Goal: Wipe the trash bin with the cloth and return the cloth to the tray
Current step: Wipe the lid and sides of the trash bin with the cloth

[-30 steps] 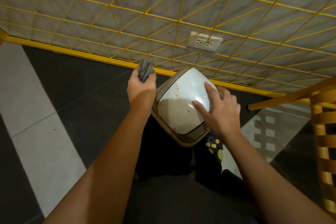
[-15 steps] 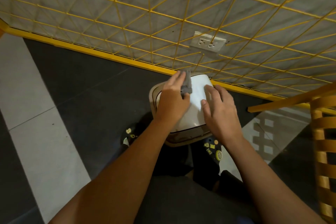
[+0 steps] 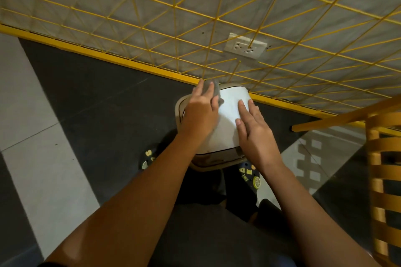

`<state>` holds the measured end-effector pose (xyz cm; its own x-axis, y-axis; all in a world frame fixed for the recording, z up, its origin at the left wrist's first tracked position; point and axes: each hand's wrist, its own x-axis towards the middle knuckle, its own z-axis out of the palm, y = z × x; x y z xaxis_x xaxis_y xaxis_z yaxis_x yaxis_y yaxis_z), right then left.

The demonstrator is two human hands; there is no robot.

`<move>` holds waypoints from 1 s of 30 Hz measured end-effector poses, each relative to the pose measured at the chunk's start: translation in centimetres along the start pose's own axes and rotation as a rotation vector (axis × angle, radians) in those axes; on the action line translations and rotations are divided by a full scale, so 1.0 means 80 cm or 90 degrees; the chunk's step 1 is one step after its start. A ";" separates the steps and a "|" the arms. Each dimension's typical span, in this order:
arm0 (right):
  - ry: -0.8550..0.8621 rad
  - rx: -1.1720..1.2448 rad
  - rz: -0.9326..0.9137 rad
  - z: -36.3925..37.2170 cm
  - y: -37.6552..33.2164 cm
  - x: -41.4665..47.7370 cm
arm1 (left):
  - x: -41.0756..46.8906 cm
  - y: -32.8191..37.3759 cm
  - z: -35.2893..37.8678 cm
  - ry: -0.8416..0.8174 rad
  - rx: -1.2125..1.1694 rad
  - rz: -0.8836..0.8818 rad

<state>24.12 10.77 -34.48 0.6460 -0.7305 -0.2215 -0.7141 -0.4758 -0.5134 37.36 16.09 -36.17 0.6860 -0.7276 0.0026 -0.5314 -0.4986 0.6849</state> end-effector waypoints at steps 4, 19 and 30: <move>-0.001 0.014 -0.009 0.000 0.000 0.000 | -0.026 0.024 0.009 -0.098 0.002 0.110; -0.009 0.022 0.001 -0.002 0.000 0.001 | -0.006 0.005 0.004 -0.092 -0.042 0.155; -0.021 0.043 0.007 -0.004 -0.002 0.001 | -0.066 0.020 0.015 -0.050 -0.049 0.064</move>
<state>24.23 10.62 -34.12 0.6476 -0.7187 -0.2533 -0.7021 -0.4335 -0.5649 32.27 18.57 -35.98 0.5890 -0.8079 0.0185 -0.5537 -0.3867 0.7375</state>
